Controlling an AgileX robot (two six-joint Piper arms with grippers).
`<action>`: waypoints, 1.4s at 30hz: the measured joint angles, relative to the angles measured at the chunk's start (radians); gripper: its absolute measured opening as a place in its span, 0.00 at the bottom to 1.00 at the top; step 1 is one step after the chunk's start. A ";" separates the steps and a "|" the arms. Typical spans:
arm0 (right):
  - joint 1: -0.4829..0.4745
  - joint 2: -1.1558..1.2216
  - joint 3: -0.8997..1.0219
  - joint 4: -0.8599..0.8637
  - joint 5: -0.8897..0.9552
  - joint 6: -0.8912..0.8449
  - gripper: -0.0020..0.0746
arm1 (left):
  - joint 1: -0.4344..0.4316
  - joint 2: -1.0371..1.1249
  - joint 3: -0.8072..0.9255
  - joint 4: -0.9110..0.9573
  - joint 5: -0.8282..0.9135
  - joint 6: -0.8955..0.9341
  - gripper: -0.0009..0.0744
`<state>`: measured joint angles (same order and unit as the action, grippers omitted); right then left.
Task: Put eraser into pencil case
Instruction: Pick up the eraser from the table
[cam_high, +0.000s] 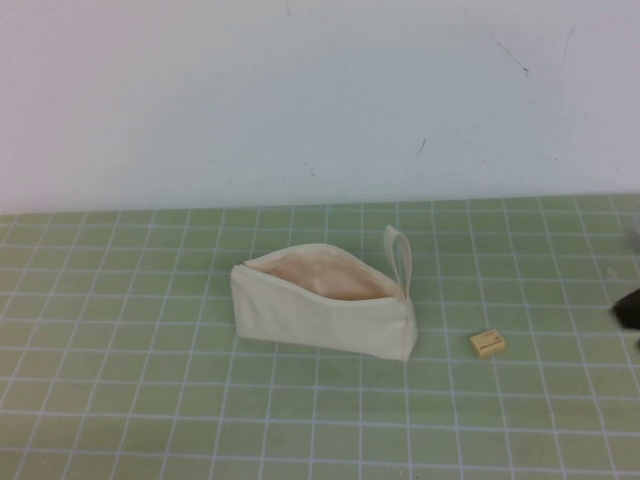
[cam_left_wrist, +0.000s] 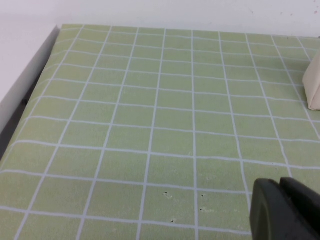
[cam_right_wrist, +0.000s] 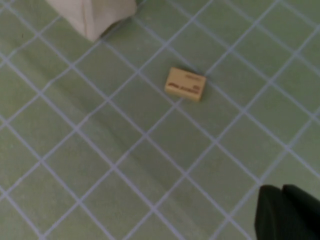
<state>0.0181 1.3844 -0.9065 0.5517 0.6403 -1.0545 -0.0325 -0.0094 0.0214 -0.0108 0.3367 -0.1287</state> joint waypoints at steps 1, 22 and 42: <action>0.032 0.047 0.000 -0.003 -0.029 -0.009 0.03 | 0.000 0.000 0.000 0.000 0.000 0.000 0.01; 0.283 0.475 -0.179 -0.068 -0.283 0.113 0.75 | 0.000 0.000 0.000 0.000 0.000 -0.001 0.01; 0.283 0.596 -0.286 -0.071 -0.175 0.239 0.44 | 0.000 0.000 0.000 0.000 0.000 -0.001 0.01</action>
<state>0.3009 1.9804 -1.1925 0.4805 0.4651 -0.8152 -0.0325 -0.0094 0.0214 -0.0108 0.3367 -0.1300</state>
